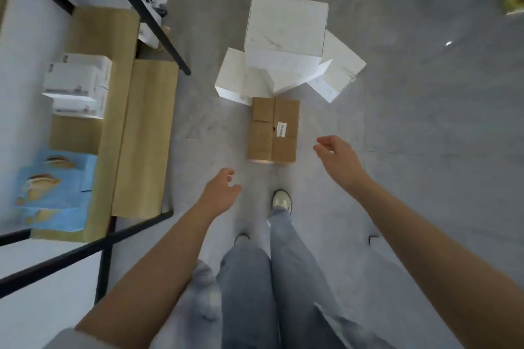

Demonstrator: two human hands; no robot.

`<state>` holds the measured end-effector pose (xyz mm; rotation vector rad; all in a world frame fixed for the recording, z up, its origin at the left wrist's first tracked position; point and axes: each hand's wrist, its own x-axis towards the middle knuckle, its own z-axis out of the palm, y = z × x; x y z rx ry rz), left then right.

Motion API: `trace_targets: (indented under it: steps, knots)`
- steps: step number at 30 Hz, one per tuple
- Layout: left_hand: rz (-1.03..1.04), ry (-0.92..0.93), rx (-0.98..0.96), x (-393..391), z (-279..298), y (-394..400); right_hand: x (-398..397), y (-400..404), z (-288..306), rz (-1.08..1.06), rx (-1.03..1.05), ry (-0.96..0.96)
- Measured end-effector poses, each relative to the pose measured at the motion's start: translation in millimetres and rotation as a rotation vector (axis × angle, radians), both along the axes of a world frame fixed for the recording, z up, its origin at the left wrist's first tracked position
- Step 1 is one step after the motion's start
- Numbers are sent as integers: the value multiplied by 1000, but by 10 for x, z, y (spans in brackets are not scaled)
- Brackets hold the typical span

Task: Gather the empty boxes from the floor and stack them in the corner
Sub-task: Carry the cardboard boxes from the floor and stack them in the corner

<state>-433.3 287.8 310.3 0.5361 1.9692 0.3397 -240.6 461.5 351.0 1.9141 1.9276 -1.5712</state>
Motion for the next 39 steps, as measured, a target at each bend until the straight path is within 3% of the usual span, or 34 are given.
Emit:
trace_targets:
  steps: [4,10,15,21,26,29,34,39]
  knots:
    - [76,-3,-34,-341,-592,698,-288,644,-723,-27,-67,-58]
    - [174,-31,-56,-743,-1905,1476,-524,1128,-2324,-179,-228,-119]
    - [298,-76,-93,-845,-3126,1688,-537,1125,-3735,-236,-320,-237]
    - [373,-191,-149,-794,-4240,1693,-534,1075,-4815,-333,-418,-211]
    - [454,-370,-147,-676,-4615,1663,-562,986,-5150,-450,-517,-101]
    - [464,-362,-136,-578,-4623,1648,-549,966,-5120,-457,-508,-59]
    - [448,-343,-103,-543,-4194,1604,-498,923,-4647,-452,-533,-45]
    - [430,-334,-71,-551,-3350,1481,-539,792,-3795,-441,-494,-37]
